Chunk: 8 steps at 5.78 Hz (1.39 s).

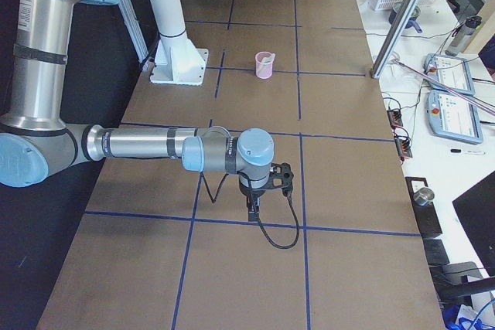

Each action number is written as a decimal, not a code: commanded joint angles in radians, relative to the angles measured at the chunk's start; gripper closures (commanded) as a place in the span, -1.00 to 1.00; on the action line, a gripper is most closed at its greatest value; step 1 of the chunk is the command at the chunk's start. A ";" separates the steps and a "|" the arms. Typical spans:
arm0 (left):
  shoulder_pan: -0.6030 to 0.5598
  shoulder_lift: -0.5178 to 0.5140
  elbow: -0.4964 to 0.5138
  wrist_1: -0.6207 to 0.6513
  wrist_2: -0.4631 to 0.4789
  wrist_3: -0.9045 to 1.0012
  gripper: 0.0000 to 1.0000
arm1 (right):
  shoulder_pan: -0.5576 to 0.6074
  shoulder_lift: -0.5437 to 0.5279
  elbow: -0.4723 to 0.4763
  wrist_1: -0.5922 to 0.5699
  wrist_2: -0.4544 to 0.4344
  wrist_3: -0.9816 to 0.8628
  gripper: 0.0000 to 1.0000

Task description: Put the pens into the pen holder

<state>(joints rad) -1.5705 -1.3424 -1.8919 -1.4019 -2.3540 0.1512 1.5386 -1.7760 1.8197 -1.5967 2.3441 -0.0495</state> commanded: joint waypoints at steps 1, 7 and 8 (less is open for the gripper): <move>0.000 0.011 -0.024 0.001 0.068 -0.007 -1.00 | 0.000 -0.002 0.000 0.001 -0.002 -0.001 -1.00; -0.002 0.059 -0.021 -0.009 0.061 0.016 -1.00 | 0.000 -0.005 -0.020 0.004 0.009 -0.001 -1.00; 0.000 0.054 -0.021 -0.006 0.058 0.016 -1.00 | 0.000 -0.005 -0.022 0.006 0.008 -0.009 -1.00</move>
<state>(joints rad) -1.5718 -1.2849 -1.9136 -1.4099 -2.2936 0.1677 1.5382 -1.7809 1.7993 -1.5918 2.3516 -0.0526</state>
